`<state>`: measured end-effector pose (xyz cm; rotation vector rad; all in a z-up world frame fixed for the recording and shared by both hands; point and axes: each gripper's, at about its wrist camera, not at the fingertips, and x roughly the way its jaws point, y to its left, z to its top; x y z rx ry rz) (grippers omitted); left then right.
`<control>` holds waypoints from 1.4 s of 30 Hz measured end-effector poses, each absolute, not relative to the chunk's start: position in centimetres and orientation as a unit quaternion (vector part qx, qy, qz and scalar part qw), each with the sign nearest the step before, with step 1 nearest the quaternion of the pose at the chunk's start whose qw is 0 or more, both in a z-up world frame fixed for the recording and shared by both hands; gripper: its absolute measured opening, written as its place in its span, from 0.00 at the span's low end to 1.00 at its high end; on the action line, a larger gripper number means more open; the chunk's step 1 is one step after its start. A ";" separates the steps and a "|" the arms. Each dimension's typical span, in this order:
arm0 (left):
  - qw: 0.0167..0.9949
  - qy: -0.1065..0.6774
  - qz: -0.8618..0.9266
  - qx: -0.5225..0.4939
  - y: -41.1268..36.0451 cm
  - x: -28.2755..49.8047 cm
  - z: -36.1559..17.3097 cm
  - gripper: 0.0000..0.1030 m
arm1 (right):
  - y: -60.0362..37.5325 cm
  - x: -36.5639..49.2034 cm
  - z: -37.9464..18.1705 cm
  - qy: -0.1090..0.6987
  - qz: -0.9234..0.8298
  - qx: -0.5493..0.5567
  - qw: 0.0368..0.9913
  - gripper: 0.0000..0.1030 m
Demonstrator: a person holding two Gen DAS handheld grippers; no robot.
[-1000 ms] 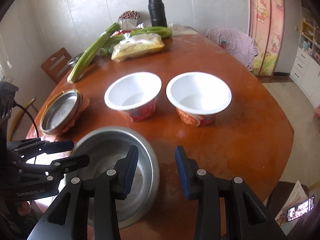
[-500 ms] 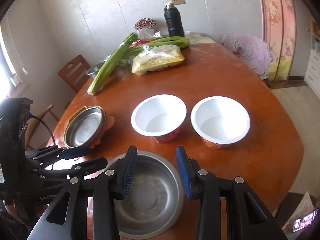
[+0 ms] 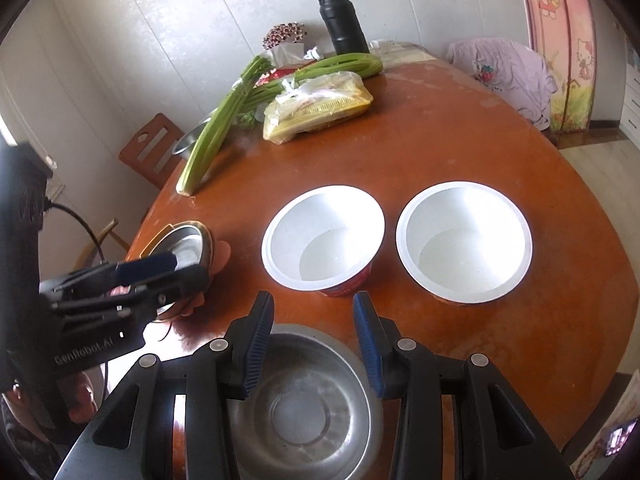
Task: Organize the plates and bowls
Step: 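Open both tools and move them to the larger white printed bowl, then grasp the white bowl rim with the left tool while the right tool grips it too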
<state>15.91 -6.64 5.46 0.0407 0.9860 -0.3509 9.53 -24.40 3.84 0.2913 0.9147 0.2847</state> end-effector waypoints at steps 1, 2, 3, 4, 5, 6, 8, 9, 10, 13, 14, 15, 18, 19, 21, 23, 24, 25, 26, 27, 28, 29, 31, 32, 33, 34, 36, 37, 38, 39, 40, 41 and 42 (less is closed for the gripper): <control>0.866 0.471 -0.167 0.022 -6.8 16.1 5.5 0.51 | -24.4 9.8 3.7 0.440 0.137 0.141 0.876 0.41; 0.866 0.469 -0.170 0.025 -7.1 16.7 5.6 0.51 | -24.4 10.1 3.6 0.443 0.134 0.142 0.875 0.41; 0.865 0.471 -0.171 0.026 -7.3 17.0 5.5 0.51 | -24.4 10.4 3.5 0.443 0.132 0.141 0.875 0.41; 0.864 0.473 -0.170 0.028 -7.4 17.4 5.5 0.51 | -24.4 10.6 3.4 0.444 0.132 0.139 0.875 0.41; 0.863 0.475 -0.170 0.031 -7.7 17.8 5.4 0.51 | -24.4 10.9 3.2 0.447 0.130 0.139 0.874 0.41; 0.862 0.477 -0.169 0.034 -7.9 18.3 5.3 0.51 | -24.5 11.2 3.1 0.449 0.127 0.141 0.873 0.41; 0.860 0.481 -0.170 0.037 -8.3 19.0 5.1 0.51 | -24.4 11.7 2.7 0.453 0.127 0.140 0.871 0.41; 0.858 0.482 -0.173 0.038 -8.5 19.4 4.9 0.51 | -24.4 11.9 2.7 0.454 0.126 0.138 0.871 0.41; 0.857 0.485 -0.173 0.038 -8.7 19.8 4.7 0.51 | -24.3 12.1 2.6 0.454 0.126 0.136 0.871 0.41; 0.851 0.494 -0.173 0.044 -9.3 21.0 3.9 0.51 | -24.2 12.9 2.2 0.461 0.127 0.136 0.868 0.41; 0.849 0.499 -0.172 0.045 -9.5 21.5 3.6 0.51 | -24.3 13.2 2.1 0.462 0.126 0.136 0.867 0.41; 0.848 0.499 -0.172 0.045 -9.7 21.7 3.5 0.51 | -24.3 13.5 1.9 0.464 0.124 0.136 0.867 0.41; 0.845 0.504 -0.172 0.046 -10.1 22.7 3.1 0.51 | -24.4 14.2 1.6 0.467 0.126 0.136 0.865 0.41; 0.844 0.506 -0.172 0.048 -10.2 22.9 3.0 0.51 | -24.4 14.4 1.6 0.467 0.128 0.136 0.864 0.41; 0.843 0.507 -0.171 0.055 -10.7 23.5 2.8 0.51 | -24.2 14.9 1.4 0.468 0.126 0.130 0.865 0.41; 0.840 0.511 -0.174 0.054 -11.0 23.9 2.4 0.51 | -24.2 15.2 1.3 0.469 0.124 0.124 0.866 0.41; 0.837 0.515 -0.174 0.054 -11.2 24.2 2.1 0.51 | -24.3 15.3 1.2 0.470 0.123 0.123 0.866 0.41; 0.836 0.517 -0.175 0.055 -11.3 24.5 1.9 0.51 | -24.3 15.5 1.1 0.471 0.121 0.120 0.866 0.41; 0.834 0.520 -0.177 0.056 -11.5 24.7 1.6 0.51 | -24.4 15.6 1.0 0.471 0.121 0.119 0.866 0.41; 0.832 0.522 -0.178 0.056 -11.7 24.8 1.4 0.51 | -24.4 15.7 1.0 0.471 0.120 0.118 0.866 0.41; 0.831 0.524 -0.179 0.056 -11.8 24.9 1.2 0.51 | -24.4 15.9 0.9 0.472 0.119 0.116 0.866 0.41; 0.830 0.525 -0.181 0.054 -11.9 25.1 1.0 0.51 | -24.5 16.1 0.7 0.474 0.118 0.114 0.865 0.41; 0.825 0.532 -0.184 0.051 -12.1 25.4 0.5 0.51 | -24.4 16.3 0.5 0.478 0.119 0.113 0.863 0.41; 0.823 0.535 -0.185 0.049 -12.1 25.4 0.3 0.49 | -24.3 16.4 0.4 0.480 0.119 0.111 0.862 0.41; 0.821 0.538 -0.187 0.047 -12.2 25.5 0.1 0.49 | -24.2 16.4 0.4 0.480 0.120 0.109 0.862 0.41; 0.819 0.540 -0.187 0.047 -12.2 25.5 -0.1 0.48 | -24.2 16.5 0.3 0.480 0.120 0.106 0.862 0.41; 0.817 0.543 -0.188 0.046 -12.3 25.5 -0.4 0.47 | -24.1 16.6 0.3 0.478 0.120 0.105 0.864 0.41; 0.817 0.543 -0.189 0.045 -12.3 25.5 -0.4 0.47 | -24.1 16.6 0.3 0.477 0.120 0.104 0.864 0.41; 0.816 0.543 -0.190 0.044 -12.4 25.6 -0.5 0.46 | -24.1 16.7 0.3 0.476 0.118 0.101 0.865 0.41; 0.816 0.543 -0.191 0.043 -12.4 25.6 -0.6 0.46 | -24.0 16.7 0.3 0.476 0.118 0.100 0.866 0.41; 0.816 0.544 -0.191 0.043 -12.4 25.7 -0.7 0.46 | -24.0 16.9 0.2 0.477 0.119 0.100 0.865 0.41; 0.815 0.546 -0.191 0.043 -12.4 25.7 -0.8 0.46 | -24.0 16.9 0.1 0.478 0.120 0.101 0.864 0.41; 0.814 0.547 -0.191 0.042 -12.4 25.8 -1.0 0.45 | -23.9 17.0 0.1 0.478 0.120 0.098 0.864 0.41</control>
